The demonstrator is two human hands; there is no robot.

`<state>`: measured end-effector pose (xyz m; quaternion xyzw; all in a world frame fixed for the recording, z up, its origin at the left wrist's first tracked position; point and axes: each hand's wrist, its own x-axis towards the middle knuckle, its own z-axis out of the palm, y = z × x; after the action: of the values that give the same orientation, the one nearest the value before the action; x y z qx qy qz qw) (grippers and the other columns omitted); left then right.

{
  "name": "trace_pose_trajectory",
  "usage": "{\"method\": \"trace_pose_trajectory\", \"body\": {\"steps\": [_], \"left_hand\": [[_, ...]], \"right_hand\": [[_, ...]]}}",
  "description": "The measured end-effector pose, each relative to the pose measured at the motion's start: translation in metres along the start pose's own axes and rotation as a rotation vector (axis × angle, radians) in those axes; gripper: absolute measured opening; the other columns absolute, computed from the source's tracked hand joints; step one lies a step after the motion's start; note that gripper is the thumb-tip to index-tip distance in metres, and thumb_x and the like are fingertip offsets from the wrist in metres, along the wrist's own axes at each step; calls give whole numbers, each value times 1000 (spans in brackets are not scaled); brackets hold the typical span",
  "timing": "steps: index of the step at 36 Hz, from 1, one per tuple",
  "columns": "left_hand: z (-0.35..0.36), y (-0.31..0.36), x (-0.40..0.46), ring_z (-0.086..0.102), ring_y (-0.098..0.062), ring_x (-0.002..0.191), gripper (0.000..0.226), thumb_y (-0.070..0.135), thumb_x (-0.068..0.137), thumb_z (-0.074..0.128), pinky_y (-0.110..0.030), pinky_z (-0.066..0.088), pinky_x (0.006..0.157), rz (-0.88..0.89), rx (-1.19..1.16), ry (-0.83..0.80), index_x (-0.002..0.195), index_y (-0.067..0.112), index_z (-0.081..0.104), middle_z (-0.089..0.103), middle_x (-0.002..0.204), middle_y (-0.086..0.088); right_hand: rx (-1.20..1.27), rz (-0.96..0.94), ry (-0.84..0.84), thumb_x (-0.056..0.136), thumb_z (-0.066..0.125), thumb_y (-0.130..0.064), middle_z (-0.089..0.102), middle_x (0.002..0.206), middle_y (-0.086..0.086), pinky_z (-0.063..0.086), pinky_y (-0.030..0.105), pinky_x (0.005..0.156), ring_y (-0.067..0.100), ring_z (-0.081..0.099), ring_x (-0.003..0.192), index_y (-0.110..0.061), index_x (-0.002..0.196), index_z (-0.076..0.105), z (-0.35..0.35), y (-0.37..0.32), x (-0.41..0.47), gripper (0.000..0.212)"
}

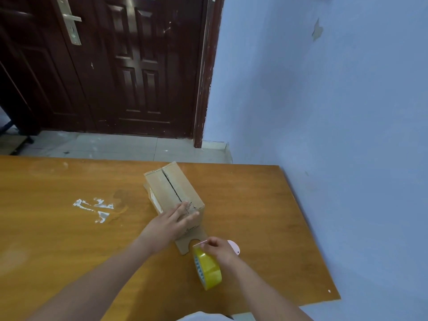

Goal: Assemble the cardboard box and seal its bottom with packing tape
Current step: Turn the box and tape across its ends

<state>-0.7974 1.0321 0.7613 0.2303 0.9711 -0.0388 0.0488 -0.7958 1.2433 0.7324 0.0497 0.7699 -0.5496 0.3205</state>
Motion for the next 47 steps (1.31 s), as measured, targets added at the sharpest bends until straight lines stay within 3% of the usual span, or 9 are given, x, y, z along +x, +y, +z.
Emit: {"method": "trace_pose_trajectory", "body": {"steps": [2, 5, 8, 18, 22, 30, 37, 42, 47], "left_hand": [[-6, -12, -3, -1, -28, 146, 88, 12, 90, 51, -35, 35, 108, 17, -43, 36, 146, 29, -15, -14, 157, -9], [-7, -31, -3, -25, -28, 139, 91, 21, 92, 50, -35, 8, 117, -9, 13, -13, 141, 30, -27, -29, 150, -8], [-4, -41, 3, -13, -22, 145, 77, 28, 98, 45, -34, 2, 117, -19, 33, -101, 147, 34, -14, -18, 156, -4], [-7, -18, 14, 39, -25, 125, 57, 50, 95, 38, -36, 35, 100, 72, 128, -17, 145, 24, 28, 46, 132, -6], [-9, -5, 18, 45, -28, 118, 61, 57, 90, 41, -38, 41, 94, 80, 126, 20, 138, 20, 38, 50, 125, -9], [-9, 27, 26, 46, -27, 117, 67, 63, 90, 35, -39, 41, 91, 74, 34, 71, 130, 10, 43, 47, 131, -8], [-36, 49, 38, 50, -22, 114, 93, 74, 80, -1, -33, 39, 94, 41, -217, 174, 127, 11, 49, 51, 126, -5], [-65, 67, 64, 48, -19, 118, 82, 77, 79, 36, -34, 43, 93, -99, -661, 35, 135, 16, 45, 50, 131, -1], [-85, 77, 84, 57, -11, 87, 29, 39, 83, 69, -27, 49, 75, -103, -1004, 71, 98, 15, 65, 62, 92, 5]], "right_hand": [[15, -2, 9, 92, 60, -15, 59, 94, 6, 41, 25, 76, 18, 53, 87, -8, 98, 63, 1, 1, 0, 11], [33, -2, 32, 91, 61, -15, 58, 91, 6, 40, 22, 72, 16, 52, 84, -7, 98, 64, 3, 1, -1, 11], [76, 15, 50, 91, 61, -14, 56, 92, 8, 41, 25, 75, 18, 51, 85, -8, 94, 62, 4, 1, -4, 7], [267, 77, 64, 88, 62, -3, 61, 100, 17, 48, 41, 87, 26, 57, 92, 2, 101, 62, 1, 1, -12, 14], [386, 119, 101, 90, 60, -7, 61, 97, 19, 53, 32, 73, 25, 61, 80, 7, 107, 61, -7, 0, -15, 22], [356, 161, 230, 86, 67, -30, 69, 79, 8, 54, 23, 58, 16, 67, 67, -8, 77, 65, -32, 0, -22, 24], [590, 63, 269, 88, 64, -19, 65, 85, 21, 52, 47, 83, 34, 64, 80, 2, 77, 59, -50, -19, -29, 24], [623, -60, 272, 90, 59, -17, 69, 81, 19, 54, 39, 74, 29, 66, 73, 6, 85, 65, -66, -41, -34, 24], [590, -147, 300, 86, 64, -16, 68, 68, 13, 55, 31, 62, 22, 66, 61, -5, 66, 68, -77, -62, -39, 24]]}}
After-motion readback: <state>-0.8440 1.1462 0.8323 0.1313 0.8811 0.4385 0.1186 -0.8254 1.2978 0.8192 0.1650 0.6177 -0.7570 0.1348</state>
